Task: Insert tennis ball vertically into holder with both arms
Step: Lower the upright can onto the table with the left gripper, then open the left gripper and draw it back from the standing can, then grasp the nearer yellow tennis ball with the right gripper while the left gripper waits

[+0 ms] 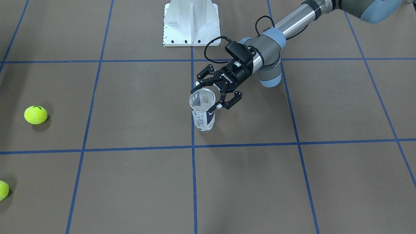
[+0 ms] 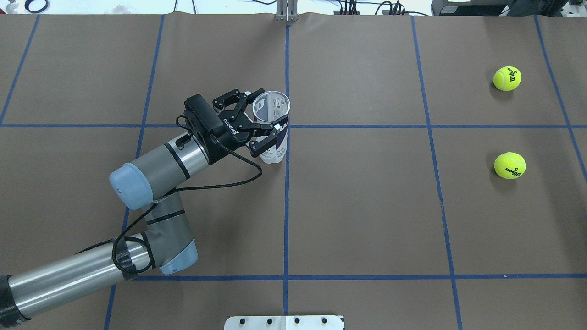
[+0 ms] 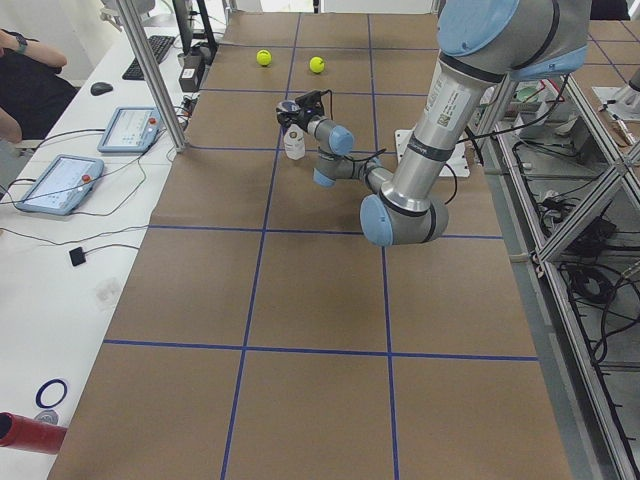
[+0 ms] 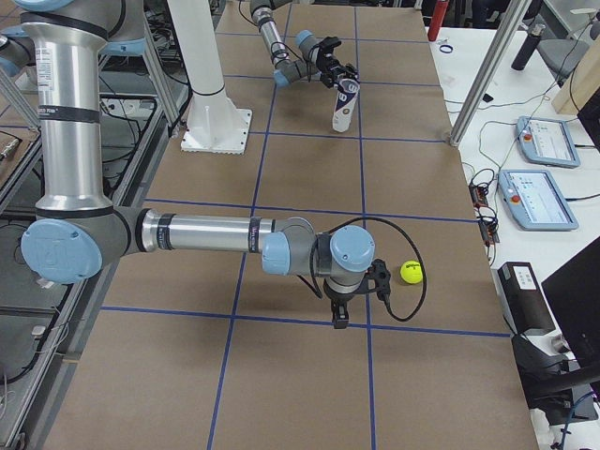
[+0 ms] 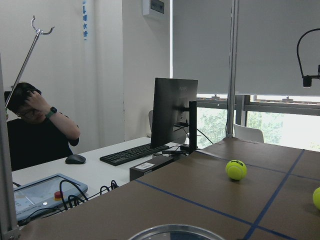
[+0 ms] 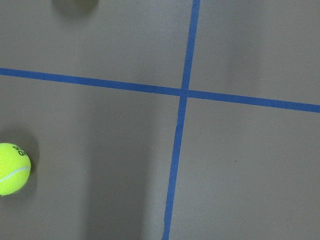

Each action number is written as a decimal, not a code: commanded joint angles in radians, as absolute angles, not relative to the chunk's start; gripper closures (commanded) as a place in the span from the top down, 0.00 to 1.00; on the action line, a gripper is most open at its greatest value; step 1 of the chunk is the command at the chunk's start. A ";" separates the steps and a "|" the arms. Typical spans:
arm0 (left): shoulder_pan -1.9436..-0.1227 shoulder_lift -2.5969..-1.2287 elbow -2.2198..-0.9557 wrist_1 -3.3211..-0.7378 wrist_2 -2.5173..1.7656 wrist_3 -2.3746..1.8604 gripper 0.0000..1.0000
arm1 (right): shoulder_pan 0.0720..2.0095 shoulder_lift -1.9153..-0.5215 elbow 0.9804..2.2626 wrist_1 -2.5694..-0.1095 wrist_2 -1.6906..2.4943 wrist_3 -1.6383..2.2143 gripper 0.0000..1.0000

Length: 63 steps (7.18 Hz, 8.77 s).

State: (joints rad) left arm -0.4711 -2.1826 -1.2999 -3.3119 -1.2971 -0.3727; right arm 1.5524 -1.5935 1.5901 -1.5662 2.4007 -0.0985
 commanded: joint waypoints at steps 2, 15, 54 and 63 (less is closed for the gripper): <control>-0.465 -2.178 -1.261 -3.381 -1.258 -0.370 0.24 | 1.552 -1.592 1.591 -1.566 2.401 -0.098 0.99; -0.459 -2.171 -1.255 -3.382 -1.258 -0.368 0.99 | 1.552 -1.592 1.595 -1.566 2.401 -0.100 0.99; -0.811 -1.816 -1.551 -2.847 -1.980 -0.592 0.99 | 0.962 -1.504 1.634 -1.250 2.154 0.557 0.01; -0.645 -1.861 -1.546 -2.877 -1.810 -0.586 0.97 | 1.049 -1.290 1.715 -1.316 2.261 0.708 0.00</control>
State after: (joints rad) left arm -0.7082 -1.8520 -1.5450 -2.8563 -1.9091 -0.5867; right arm 1.0484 -1.3267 1.7116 -1.3140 2.2598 0.6572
